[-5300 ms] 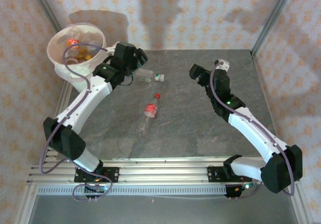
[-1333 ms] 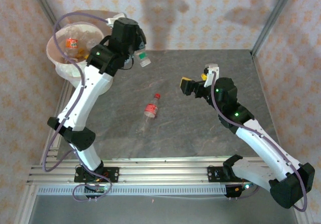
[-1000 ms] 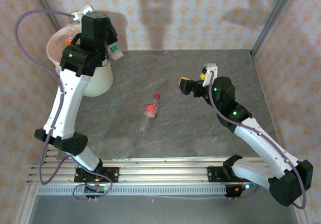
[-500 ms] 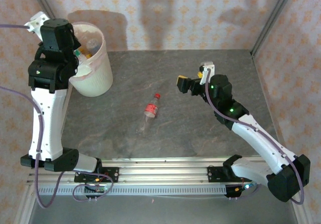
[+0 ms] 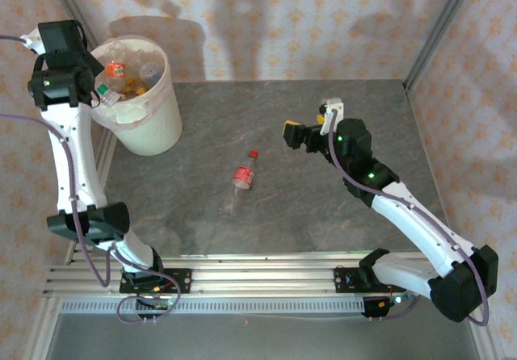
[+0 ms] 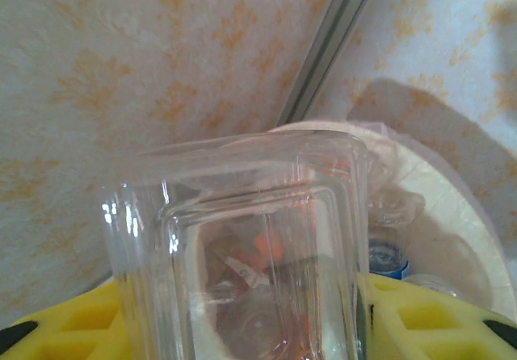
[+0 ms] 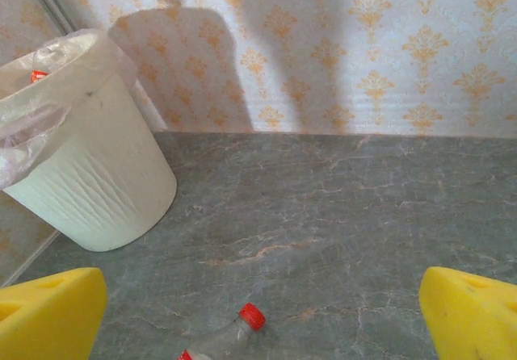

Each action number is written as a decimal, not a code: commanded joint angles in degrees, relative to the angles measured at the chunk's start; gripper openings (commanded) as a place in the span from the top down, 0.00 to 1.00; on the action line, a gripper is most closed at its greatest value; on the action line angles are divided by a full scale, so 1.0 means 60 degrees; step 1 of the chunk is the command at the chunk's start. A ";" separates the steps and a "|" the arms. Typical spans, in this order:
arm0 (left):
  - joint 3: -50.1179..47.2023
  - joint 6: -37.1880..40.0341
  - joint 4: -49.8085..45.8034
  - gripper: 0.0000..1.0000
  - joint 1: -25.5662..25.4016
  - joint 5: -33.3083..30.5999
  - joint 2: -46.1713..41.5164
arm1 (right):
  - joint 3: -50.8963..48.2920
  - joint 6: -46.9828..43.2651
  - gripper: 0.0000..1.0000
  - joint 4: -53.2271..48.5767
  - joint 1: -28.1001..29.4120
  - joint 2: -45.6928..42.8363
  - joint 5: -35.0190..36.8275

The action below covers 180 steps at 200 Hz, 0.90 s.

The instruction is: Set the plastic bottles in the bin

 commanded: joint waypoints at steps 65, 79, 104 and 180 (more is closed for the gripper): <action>0.1895 0.1293 -0.0278 0.59 0.0843 0.1178 0.1860 | 0.0428 -0.0231 0.01 0.0198 0.0087 0.0181 0.0206; 0.2401 0.1533 -0.0390 0.58 0.0844 0.1161 0.2249 | 0.0465 -0.0238 0.01 0.0166 0.0085 0.0185 0.0229; 0.2617 0.1747 -0.0011 0.57 0.0916 0.1117 0.3028 | 0.0417 -0.0250 0.01 0.0150 0.0084 0.0142 0.0281; 0.3511 0.2253 0.0235 0.20 0.0976 0.2216 0.4127 | 0.0211 -0.0344 0.01 0.0228 0.0091 0.0268 0.0513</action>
